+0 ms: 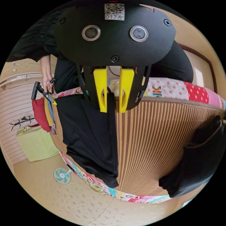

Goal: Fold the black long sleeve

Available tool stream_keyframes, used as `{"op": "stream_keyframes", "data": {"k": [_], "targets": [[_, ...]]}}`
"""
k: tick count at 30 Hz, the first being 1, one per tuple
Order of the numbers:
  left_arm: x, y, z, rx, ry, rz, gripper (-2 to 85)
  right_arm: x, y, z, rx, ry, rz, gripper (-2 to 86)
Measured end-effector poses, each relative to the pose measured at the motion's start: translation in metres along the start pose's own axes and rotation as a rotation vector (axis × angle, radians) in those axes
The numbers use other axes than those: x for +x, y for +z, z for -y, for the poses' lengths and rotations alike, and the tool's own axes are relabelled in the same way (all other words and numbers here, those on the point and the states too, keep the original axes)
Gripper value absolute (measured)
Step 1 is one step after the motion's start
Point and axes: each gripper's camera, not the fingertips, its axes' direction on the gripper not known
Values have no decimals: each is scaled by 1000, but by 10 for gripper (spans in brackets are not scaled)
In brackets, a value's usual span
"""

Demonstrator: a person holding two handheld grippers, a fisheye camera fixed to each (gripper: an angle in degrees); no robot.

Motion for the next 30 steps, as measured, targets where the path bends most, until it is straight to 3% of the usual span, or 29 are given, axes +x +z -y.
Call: {"op": "stream_keyframes", "data": {"k": [3, 4, 7, 12, 14, 17, 21, 23, 26, 28, 30], "targets": [[-11, -8, -4, -55, -8, -70, 47, -5, -5, -12, -100, -54, 46, 38], [-21, -16, 5, -105, -12, -203, 40, -5, -12, -12, -89, -59, 73, 36], [-59, -85, 11, 86, -83, -658, 34, -4, -88, -8, 67, -121, 291, 28], [-56, -216, -8, 275, 58, -694, 32, -17, -236, -42, 316, -245, 623, 22], [-59, -255, -9, 377, 33, -720, 33, -24, -266, -49, 414, -258, 624, 21], [-62, -254, 45, 364, -54, -767, 35, -43, -272, -17, 485, -246, 576, 19], [-58, -200, 165, 265, -135, -643, 50, -81, -200, 96, 569, -175, 245, 21], [-67, -167, 210, 260, -219, -593, 96, -88, -166, 140, 500, -83, 171, 29], [-76, -155, 198, 339, -208, -506, 110, -112, -138, 146, 394, -122, 257, 45], [-79, -141, 173, 333, -177, -361, 112, -121, -118, 118, 376, -173, 219, 60], [-88, -115, 146, 253, -170, -234, 114, -108, -64, 86, 221, -161, 98, 94]]}}
